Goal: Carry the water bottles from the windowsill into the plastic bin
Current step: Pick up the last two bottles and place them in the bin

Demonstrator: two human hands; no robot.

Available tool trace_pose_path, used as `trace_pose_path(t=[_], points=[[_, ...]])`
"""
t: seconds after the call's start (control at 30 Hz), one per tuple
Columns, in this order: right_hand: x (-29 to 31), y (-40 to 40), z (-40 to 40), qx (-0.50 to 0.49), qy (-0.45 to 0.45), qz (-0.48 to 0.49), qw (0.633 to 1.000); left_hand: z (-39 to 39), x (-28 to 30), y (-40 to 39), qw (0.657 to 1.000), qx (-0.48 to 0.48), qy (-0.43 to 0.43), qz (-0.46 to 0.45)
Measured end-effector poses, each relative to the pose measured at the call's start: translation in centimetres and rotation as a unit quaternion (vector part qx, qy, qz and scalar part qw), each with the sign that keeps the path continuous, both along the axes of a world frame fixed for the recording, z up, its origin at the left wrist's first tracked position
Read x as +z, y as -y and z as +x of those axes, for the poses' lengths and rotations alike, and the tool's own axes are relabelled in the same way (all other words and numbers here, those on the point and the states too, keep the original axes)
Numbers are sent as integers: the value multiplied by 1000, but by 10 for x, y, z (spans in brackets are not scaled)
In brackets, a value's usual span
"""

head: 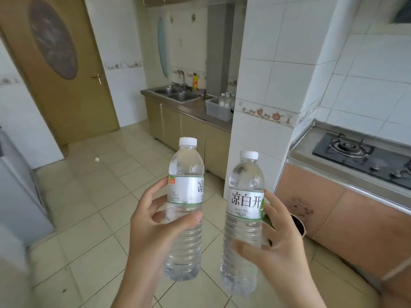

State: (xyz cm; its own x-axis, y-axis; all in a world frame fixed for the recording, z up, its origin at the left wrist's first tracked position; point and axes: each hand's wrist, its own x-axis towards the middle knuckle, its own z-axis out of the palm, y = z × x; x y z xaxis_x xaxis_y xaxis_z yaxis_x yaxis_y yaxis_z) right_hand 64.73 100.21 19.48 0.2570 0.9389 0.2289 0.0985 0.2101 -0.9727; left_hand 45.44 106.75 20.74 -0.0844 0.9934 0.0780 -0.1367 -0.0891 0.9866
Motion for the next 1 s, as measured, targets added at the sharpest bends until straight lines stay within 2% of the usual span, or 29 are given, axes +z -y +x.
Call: trace_pose_path(t=[0.2, 0.57, 1.0], points=[[-6, -111, -2, 12, -3, -13, 1000, -4, -10, -99, 1000, 28, 9, -8], [-3, -319, -1, -22, -21, -25, 999, -11, -8, -314, 1000, 19, 6, -8], [-3, -553, 32, 25, -32, -12, 999, 19, -11, -518, 997, 71, -5, -9]])
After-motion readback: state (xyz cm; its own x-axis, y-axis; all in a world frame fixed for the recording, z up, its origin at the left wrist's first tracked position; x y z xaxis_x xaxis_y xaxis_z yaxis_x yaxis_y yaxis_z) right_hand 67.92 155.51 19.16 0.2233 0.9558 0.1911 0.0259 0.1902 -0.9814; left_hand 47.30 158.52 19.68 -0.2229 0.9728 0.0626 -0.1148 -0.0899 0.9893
